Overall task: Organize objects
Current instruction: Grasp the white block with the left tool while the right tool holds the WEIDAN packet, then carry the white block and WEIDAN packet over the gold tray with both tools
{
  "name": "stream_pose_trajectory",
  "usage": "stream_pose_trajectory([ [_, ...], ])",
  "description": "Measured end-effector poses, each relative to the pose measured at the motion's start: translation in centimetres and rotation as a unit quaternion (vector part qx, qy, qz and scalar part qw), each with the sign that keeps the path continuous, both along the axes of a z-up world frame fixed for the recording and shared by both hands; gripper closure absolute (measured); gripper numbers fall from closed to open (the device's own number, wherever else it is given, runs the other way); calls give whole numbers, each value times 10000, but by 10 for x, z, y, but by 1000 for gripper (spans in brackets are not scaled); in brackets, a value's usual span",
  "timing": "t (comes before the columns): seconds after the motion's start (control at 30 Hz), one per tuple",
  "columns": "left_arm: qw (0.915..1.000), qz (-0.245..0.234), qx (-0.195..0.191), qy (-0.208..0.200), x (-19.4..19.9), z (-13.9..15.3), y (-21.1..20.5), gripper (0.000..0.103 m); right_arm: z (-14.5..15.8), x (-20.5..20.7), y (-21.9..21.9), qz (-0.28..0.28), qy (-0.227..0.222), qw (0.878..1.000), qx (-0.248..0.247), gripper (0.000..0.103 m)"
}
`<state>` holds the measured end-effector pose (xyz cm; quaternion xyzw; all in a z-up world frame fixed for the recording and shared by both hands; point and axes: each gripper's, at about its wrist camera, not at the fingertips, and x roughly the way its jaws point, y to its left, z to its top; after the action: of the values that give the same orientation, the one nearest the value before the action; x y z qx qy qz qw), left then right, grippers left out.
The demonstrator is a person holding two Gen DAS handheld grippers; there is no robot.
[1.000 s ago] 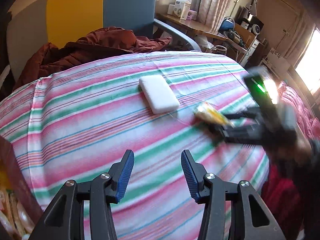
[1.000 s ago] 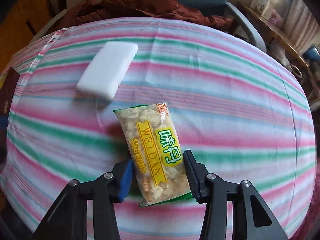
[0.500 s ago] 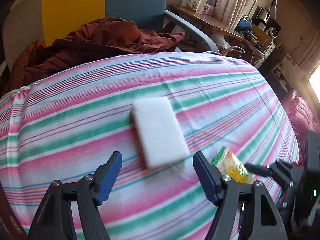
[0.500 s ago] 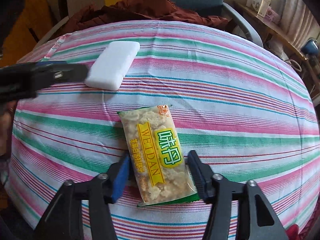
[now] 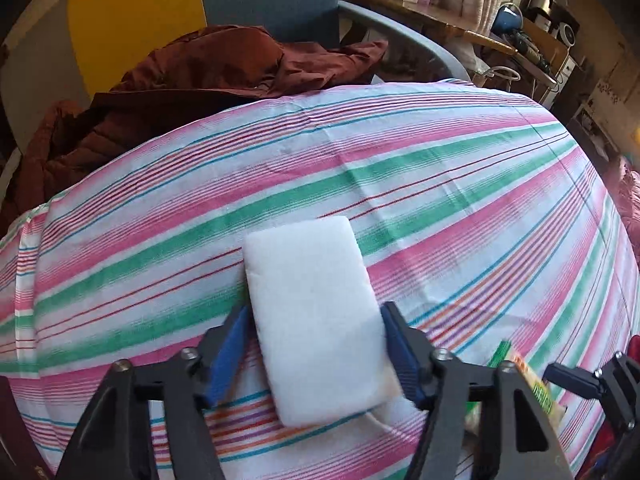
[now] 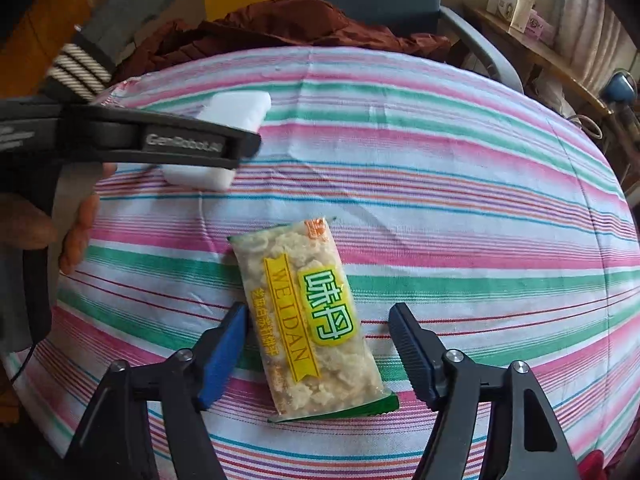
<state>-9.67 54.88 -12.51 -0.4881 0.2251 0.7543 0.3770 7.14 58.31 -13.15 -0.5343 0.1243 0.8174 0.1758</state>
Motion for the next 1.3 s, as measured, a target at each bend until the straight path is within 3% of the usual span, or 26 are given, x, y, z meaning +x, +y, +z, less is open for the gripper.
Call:
stream_pose_trajectory([
  [0.07, 9999, -129, 37, 98, 6, 0, -10, 45, 3, -3, -5, 129, 40, 9999, 42, 54],
  [0.53, 9981, 340, 416, 311, 53, 7, -149, 46, 4, -12, -63, 1019, 76, 9942, 322, 56],
  [0.8, 9977, 318, 486, 358, 70, 13, -183, 46, 4, -16, -84, 1063, 53, 9918, 709, 57],
  [1.3, 9871, 441, 1161, 1008, 86, 87, -246, 46, 4, -29, -116, 892, 93, 9957, 248, 57],
])
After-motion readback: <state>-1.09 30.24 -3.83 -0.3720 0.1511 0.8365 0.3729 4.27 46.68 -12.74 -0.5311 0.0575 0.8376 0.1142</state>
